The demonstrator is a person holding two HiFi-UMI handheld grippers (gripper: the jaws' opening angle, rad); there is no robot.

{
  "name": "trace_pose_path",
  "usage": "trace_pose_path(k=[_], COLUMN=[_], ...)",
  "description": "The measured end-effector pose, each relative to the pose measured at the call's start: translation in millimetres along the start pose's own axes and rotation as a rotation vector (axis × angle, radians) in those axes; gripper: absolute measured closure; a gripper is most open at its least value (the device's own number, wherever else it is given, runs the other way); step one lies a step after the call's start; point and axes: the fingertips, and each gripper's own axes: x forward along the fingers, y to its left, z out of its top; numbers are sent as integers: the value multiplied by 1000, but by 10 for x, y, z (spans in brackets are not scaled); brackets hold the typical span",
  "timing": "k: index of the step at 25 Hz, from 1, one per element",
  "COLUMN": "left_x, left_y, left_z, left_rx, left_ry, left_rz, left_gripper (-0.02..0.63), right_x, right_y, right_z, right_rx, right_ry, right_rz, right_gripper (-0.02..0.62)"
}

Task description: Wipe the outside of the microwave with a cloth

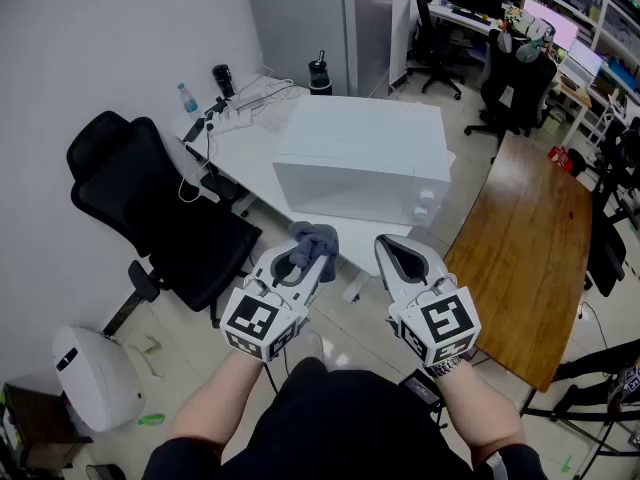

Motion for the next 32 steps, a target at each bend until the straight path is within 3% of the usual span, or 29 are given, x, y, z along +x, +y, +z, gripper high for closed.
trace_pose_path(k=[9,20,26,32], left_x=[84,425,682,1028], left_y=[852,2287,2933,3201], left_z=[-382,-1024,-1436,-1697], left_rx=[-8,-31,-57,-60], left_ry=[39,108,142,156], left_rz=[101,193,160,38], left_gripper=[525,525,525,526], right_x=[534,1799,2501,3046], right_y=[-143,-341,-500,-620], right_z=[45,51,40,25], right_rx=[-39,-53,-45,-40], right_ry=[5,18,36,73], right_rz=[14,42,17,-11], right_gripper=[594,594,594,594])
